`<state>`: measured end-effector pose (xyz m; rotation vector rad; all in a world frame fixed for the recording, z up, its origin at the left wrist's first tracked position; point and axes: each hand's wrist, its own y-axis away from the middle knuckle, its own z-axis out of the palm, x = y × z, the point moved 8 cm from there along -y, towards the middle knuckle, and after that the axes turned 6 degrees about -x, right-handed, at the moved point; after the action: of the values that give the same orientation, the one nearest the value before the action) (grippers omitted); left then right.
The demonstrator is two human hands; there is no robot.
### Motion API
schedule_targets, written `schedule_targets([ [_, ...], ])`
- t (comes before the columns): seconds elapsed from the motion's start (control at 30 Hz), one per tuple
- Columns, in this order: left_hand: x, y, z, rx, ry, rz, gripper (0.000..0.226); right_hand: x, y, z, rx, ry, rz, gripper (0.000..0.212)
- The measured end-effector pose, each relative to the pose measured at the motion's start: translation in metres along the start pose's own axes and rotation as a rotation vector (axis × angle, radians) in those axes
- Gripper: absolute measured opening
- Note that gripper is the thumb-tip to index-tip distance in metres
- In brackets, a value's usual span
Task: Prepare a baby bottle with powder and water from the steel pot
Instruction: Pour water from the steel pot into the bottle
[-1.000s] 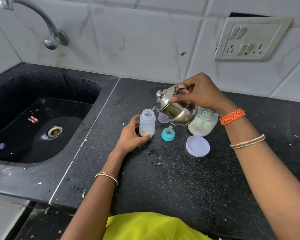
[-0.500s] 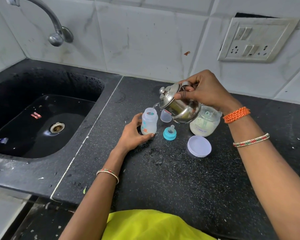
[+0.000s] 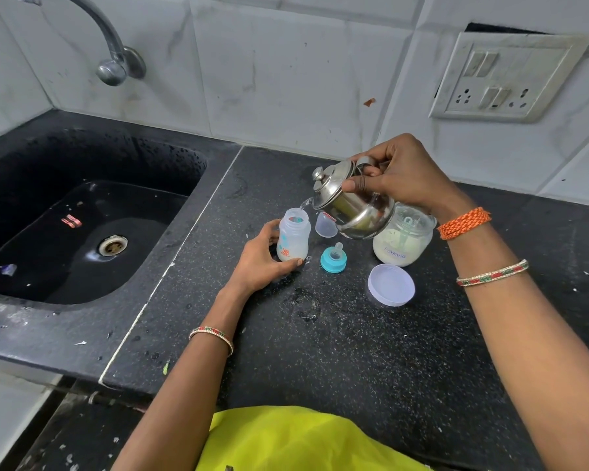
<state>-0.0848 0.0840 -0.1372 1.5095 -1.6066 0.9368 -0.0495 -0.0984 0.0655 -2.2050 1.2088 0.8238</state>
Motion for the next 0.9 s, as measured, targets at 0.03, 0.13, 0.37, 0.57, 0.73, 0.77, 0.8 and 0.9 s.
schedule_targets([
  [0.03,0.000,0.000,0.000,-0.001,0.000,0.000,0.083,-0.001,0.000,0.000,0.002,0.004,-0.004,0.045],
  [0.13,0.001,0.000,0.000,-0.002,-0.005,-0.001,0.083,0.002,-0.001,-0.001,0.005,0.002,-0.004,0.045],
  [0.37,0.002,0.001,0.000,-0.007,-0.009,-0.004,0.081,-0.001,-0.001,0.000,-0.026,0.003,-0.041,0.051],
  [0.57,0.002,0.001,0.000,-0.004,-0.010,0.002,0.081,0.000,0.001,0.000,-0.001,-0.009,-0.030,0.041],
  [0.73,0.003,0.001,0.000,-0.005,-0.004,0.004,0.081,0.012,-0.001,0.005,0.000,-0.128,-0.033,0.044],
  [0.77,0.003,0.001,0.000,-0.006,-0.004,0.005,0.081,0.017,0.000,0.007,0.001,-0.158,-0.023,0.048],
  [0.8,0.004,0.002,0.000,-0.007,-0.004,0.007,0.080,0.021,0.001,0.009,0.003,-0.198,-0.015,0.051],
  [0.9,0.006,0.003,-0.001,-0.005,0.000,0.007,0.080,0.033,0.005,0.017,0.024,-0.324,0.000,0.041],
])
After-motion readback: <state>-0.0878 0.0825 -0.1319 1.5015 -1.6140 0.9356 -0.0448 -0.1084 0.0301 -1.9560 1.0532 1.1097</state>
